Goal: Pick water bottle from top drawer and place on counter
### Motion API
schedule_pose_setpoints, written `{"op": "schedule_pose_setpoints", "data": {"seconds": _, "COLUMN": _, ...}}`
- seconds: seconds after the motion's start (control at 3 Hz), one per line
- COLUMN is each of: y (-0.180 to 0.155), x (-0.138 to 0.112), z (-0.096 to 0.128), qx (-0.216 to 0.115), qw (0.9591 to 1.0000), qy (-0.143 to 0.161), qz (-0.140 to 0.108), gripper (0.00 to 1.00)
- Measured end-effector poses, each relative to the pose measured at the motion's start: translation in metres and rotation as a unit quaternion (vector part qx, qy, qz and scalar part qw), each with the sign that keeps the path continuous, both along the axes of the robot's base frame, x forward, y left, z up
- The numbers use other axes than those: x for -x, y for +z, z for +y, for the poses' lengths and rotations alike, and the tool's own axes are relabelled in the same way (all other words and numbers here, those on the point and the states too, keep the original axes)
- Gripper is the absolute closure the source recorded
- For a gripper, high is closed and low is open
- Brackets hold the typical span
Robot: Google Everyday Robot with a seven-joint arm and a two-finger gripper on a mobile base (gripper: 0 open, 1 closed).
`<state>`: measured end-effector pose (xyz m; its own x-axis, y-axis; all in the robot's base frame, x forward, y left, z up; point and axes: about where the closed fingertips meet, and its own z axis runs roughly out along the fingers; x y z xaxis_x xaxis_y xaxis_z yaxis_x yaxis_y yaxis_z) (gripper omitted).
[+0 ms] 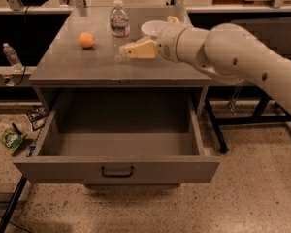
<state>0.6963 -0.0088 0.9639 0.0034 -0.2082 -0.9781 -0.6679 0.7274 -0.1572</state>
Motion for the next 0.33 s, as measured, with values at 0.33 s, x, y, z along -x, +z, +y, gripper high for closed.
{"op": "schedule_pose_setpoints", "data": {"seconds": 0.33, "y": 0.0098, "x": 0.0040, "z": -0.0035, "qx": 0.003, "qw": 0.9999, "qy": -0.002, "qz": -0.013, "gripper": 0.00}}
